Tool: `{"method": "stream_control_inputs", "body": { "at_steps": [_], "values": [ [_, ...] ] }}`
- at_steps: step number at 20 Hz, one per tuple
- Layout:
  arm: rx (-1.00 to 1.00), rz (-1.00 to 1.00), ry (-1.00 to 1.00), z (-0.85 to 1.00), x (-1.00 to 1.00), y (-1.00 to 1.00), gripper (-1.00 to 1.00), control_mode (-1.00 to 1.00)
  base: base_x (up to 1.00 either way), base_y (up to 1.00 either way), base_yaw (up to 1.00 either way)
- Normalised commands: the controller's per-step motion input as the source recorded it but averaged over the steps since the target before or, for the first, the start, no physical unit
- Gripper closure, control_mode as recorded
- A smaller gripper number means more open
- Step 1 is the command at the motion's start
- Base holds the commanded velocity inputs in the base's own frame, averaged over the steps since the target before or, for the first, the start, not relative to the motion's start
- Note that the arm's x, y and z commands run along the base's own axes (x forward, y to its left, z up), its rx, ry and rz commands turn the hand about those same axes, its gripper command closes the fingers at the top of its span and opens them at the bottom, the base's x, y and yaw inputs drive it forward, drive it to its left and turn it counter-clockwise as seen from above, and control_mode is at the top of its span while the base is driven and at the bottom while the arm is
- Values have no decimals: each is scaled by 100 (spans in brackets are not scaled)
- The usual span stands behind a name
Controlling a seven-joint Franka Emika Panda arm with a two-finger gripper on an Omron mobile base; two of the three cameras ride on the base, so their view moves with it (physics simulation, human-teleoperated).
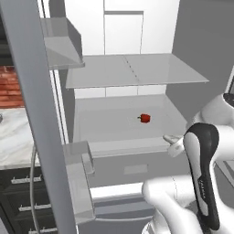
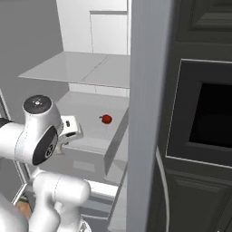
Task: Place one bell pepper and one fish in each tupperware on the nearby counter, to pack two identical lunches.
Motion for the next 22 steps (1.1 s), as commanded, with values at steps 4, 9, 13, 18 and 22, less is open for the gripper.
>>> {"method": "stream_control_inputs", "body": {
  "at_steps": [4, 9, 13, 18, 22],
  "values": [
    [0, 0, 0, 0, 0, 0, 100, 100, -100, 39, 16],
    [0, 0, 0, 0, 0, 0, 100, 100, -100, 22, 6],
    [0, 0, 0, 0, 0, 0, 100, 100, -100, 40, 0],
    [0, 0, 0, 0, 0, 0, 100, 100, -53, 96, 0],
    [0, 0, 0, 0, 0, 0, 100, 100, -17, 100, 0]
  ]
}}
